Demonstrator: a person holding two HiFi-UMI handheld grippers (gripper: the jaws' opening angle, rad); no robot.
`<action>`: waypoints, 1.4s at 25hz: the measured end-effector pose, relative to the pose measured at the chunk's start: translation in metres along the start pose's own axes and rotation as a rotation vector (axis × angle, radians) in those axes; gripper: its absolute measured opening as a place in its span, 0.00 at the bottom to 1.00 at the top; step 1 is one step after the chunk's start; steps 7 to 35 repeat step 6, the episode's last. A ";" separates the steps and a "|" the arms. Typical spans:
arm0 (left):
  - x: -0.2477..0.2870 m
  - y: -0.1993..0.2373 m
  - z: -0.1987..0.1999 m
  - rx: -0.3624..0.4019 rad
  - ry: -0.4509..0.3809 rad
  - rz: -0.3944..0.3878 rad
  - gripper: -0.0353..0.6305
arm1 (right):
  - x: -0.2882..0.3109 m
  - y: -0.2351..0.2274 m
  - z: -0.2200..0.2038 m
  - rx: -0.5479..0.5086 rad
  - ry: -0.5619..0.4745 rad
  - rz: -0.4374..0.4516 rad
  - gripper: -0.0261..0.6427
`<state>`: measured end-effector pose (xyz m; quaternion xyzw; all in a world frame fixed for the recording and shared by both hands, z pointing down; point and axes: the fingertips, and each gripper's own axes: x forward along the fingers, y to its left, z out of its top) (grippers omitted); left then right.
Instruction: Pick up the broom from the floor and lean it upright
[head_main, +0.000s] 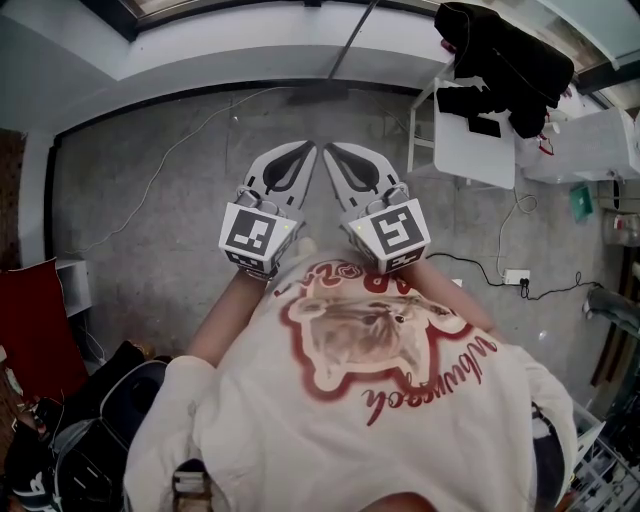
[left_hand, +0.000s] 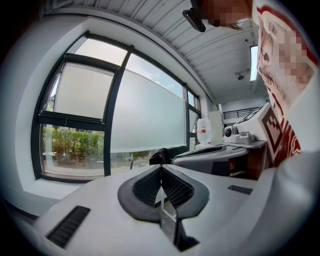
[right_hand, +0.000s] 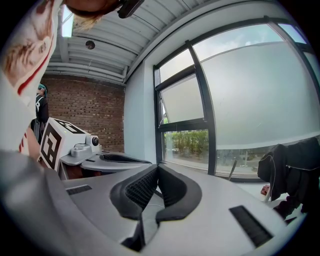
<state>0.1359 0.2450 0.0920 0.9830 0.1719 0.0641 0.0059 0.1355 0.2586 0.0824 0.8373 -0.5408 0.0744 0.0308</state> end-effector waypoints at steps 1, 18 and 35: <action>-0.001 0.000 -0.001 0.000 -0.001 -0.002 0.08 | 0.000 0.002 0.000 0.000 0.000 -0.001 0.08; -0.005 0.001 -0.003 -0.003 -0.003 -0.008 0.09 | 0.001 0.004 -0.002 0.002 0.000 -0.009 0.08; -0.005 0.001 -0.003 -0.003 -0.003 -0.008 0.09 | 0.001 0.004 -0.002 0.002 0.000 -0.009 0.08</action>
